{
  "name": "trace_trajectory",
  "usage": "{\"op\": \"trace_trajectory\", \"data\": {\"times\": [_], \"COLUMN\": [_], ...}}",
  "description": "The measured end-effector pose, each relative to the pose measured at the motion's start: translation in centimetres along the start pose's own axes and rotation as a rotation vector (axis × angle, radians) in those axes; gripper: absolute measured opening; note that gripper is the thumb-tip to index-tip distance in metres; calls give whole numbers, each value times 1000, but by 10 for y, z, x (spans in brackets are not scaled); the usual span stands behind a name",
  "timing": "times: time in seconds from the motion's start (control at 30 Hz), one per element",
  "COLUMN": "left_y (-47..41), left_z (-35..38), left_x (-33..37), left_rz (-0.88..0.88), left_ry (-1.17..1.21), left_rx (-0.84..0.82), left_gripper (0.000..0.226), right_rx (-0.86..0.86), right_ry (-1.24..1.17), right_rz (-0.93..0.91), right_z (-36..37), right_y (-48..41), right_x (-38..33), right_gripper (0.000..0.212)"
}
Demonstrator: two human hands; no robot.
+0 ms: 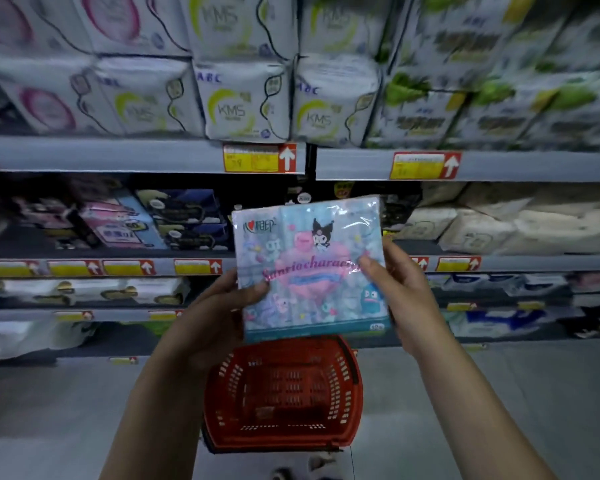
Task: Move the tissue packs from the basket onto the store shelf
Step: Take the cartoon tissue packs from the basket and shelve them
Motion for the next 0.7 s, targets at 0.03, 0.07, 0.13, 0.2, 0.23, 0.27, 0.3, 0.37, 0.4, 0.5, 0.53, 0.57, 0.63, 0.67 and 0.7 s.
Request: {"op": "trace_trajectory", "data": {"times": [0.03, 0.07, 0.13, 0.2, 0.23, 0.27, 0.3, 0.37, 0.4, 0.5, 0.53, 0.57, 0.63, 0.67, 0.7], "left_y": [3, 7, 15, 24, 27, 31, 34, 41, 43, 48, 50, 51, 55, 58, 59], "left_z": [4, 8, 14, 21, 25, 30, 34, 43, 47, 54, 55, 57, 62, 66, 67], "left_x": [4, 9, 22, 36, 44, 52, 60, 75, 82, 97, 101, 106, 114, 118, 122], "left_rz": [8, 17, 43, 67, 76, 88, 105, 144, 162, 236, 261, 286, 323, 334, 347], "left_ry": [-9, -20, -33, -46, -67, -97, -117, -119, -119, -114, -108, -106, -104, -108, -115], "left_rx": [0, 14, 38, 39, 26, 21, 9, 12, 12, 29, 40, 34, 17, 10, 9], "left_gripper": [72, 69, 69, 70, 68, 62, 55, 47, 48, 71, 75, 72, 56, 53, 59], "right_rx": [15, 27, 42, 64, 82, 99, 116, 122, 120, 119, 121, 123, 125, 118, 110], "right_ry": [3, 1, -4, -5, -7, -10, -12, -14, -18, -37, -42, -49, -67, -77, -81], "right_rz": [-22, -41, -65, -76, -82, -88, -93, -108, -117, -153, -166, -170, -173, -179, -191], "right_z": [2, 4, 6, 8, 8, 8, 8, 10, 10, 12, 13, 13, 14, 14, 15], "right_y": [1, 2, 5, 8, 9, 10, 11, 14, 15, 19, 20, 20, 21, 21, 22], "right_x": [-11, -21, -38, -53, -60, -67, -73, -87, -94, -116, -123, -130, -142, -147, -153], "right_gripper": [46, 44, 44, 42, 40, 40, 39, 35, 35, 35, 36, 39, 41, 39, 37]}}
Point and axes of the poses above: each hand's wrist, its own y-axis away from the middle knuckle, its own z-axis out of the palm, x = y × z, the point moved 3 cm from there along -y, towards the middle knuckle, and after that the axes turned 1 degree about -x, right-handed, at the moved point
